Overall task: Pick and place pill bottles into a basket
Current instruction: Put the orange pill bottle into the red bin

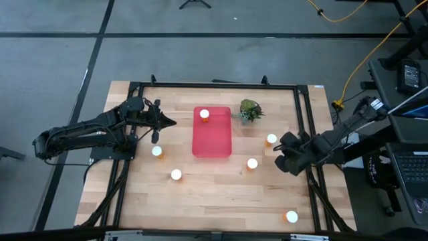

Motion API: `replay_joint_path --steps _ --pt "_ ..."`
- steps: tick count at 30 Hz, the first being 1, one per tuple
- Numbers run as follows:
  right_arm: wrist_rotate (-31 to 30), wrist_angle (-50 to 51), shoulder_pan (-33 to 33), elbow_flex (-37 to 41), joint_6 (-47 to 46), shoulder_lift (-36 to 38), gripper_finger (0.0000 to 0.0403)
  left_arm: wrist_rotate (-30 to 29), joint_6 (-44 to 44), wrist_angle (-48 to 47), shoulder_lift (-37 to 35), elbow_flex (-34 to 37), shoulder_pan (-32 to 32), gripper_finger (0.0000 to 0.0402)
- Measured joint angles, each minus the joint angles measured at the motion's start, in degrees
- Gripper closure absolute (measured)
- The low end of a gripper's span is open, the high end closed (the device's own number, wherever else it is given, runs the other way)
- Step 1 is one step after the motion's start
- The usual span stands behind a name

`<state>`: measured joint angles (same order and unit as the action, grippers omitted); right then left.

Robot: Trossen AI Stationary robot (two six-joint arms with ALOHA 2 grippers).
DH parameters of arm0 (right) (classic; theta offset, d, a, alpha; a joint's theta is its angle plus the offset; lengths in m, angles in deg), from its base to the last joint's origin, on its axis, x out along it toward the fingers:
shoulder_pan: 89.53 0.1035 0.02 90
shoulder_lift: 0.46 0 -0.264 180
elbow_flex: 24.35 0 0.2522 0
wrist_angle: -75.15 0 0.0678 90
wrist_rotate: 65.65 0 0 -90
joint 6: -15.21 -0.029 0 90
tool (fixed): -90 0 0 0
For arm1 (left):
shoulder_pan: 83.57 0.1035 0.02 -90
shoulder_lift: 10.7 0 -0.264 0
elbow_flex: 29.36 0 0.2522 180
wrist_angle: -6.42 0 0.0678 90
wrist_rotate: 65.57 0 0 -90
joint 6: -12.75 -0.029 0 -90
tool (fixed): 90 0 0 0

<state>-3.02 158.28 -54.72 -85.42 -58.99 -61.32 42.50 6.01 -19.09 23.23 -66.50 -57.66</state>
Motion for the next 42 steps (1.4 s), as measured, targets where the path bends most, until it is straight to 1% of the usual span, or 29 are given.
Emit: replay_joint_path --steps 3,7,14,20,24,30,32,38,42 --pt "-1.7 -0.52 0.24 0.0 -0.61 -1.89 0.0359 0.0 0.0 0.0 0.0 -0.02 0.0 0.04" --pt "-3.1 -1.74 1.06 0.0 -1.04 -3.44 0.0323 0.02 0.0 -0.02 0.0 -0.02 0.0 0.0397" --pt "-5.57 -1.8 4.83 0.03 -9.7 -4.69 0.0242 0.02 0.0 -0.11 0.0 -0.02 0.0 0.0391" --pt "-7.11 -1.31 6.29 0.25 -13.15 -7.12 0.0174 0.02 0.0 -0.11 0.01 -0.02 0.0 0.0399" --pt "-7.13 -2.72 6.29 2.88 -14.3 -7.56 0.0142 0.02 0.2 -0.11 0.0 -0.02 0.0 0.0399" --pt "-7.08 -3.09 6.28 7.42 -18.98 -7.52 0.0118 0.02 0.2 -0.09 0.02 -0.02 0.0 0.0391" --pt "-7.09 -3.63 6.27 8.51 -20.08 -7.5 0.0117 0.02 0.2 -0.07 0.0 -0.02 0.0 0.0392" --pt "-9.41 -9.1 6.29 12.16 -19.8 -7.5 0.0116 0.02 0.2 -0.04 0.02 -0.02 0.0 0.0399" --pt "-9.66 -11.58 6.29 14.58 -19.81 -7.5 0.0116 0.02 0.22 -0.02 0.01 -0.02 0.0 0.0399"
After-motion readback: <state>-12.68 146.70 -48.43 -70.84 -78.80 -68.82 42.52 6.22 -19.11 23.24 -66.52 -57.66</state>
